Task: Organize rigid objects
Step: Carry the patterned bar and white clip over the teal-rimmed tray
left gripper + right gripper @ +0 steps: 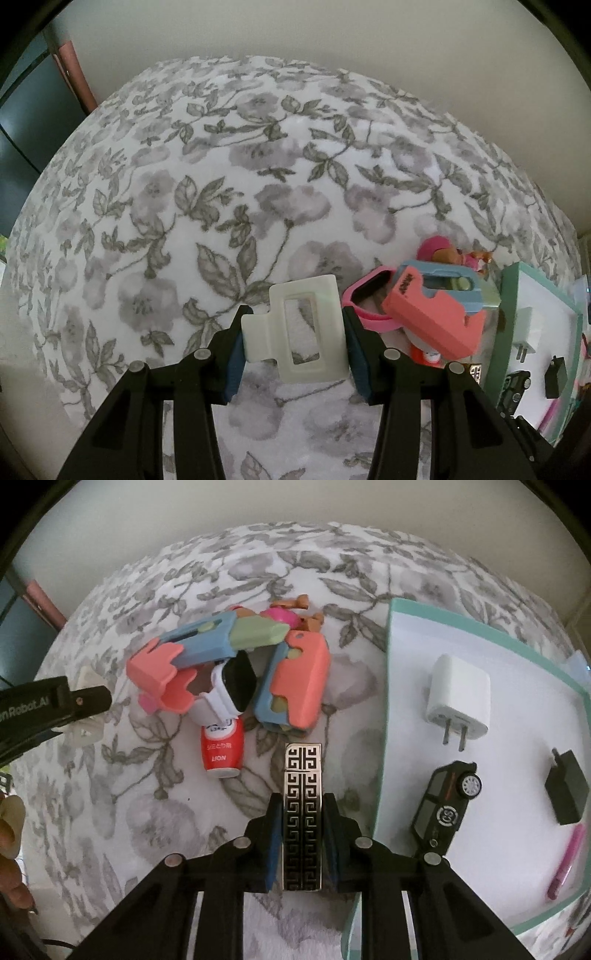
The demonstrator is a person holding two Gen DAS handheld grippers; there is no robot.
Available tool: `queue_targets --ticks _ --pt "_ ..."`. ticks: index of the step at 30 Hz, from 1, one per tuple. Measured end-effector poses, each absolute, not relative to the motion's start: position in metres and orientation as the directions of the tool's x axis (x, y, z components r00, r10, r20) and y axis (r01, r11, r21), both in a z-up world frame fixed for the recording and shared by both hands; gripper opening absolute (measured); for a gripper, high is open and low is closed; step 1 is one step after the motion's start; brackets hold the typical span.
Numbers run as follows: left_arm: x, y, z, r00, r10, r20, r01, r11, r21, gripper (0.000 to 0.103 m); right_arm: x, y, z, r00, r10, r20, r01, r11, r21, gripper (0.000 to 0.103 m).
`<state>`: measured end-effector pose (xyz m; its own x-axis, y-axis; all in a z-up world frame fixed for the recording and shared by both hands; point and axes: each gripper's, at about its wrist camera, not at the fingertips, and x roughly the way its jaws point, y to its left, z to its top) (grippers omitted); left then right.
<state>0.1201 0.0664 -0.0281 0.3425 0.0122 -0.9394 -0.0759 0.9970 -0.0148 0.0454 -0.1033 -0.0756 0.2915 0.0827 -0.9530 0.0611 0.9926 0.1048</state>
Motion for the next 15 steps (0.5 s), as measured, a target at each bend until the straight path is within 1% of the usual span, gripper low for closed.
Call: queue_targets --ticks 7,11,15 --pt "0.118 0.058 -0.01 0.388 0.01 -0.922 -0.067 0.998 -0.017 0.05 0.04 -0.119 -0.057 0.322 0.118 -0.939 0.065 0.987 0.147 0.021" --pt "0.111 0.055 0.016 0.456 0.018 -0.89 -0.063 0.998 -0.012 0.05 0.036 -0.128 -0.028 0.394 0.146 -0.907 0.077 0.979 0.19 0.021" --pt "0.105 0.045 0.037 0.513 0.011 -0.859 -0.044 0.999 -0.014 0.05 0.034 -0.136 0.002 0.473 0.104 -0.875 0.099 0.98 0.17 0.021"
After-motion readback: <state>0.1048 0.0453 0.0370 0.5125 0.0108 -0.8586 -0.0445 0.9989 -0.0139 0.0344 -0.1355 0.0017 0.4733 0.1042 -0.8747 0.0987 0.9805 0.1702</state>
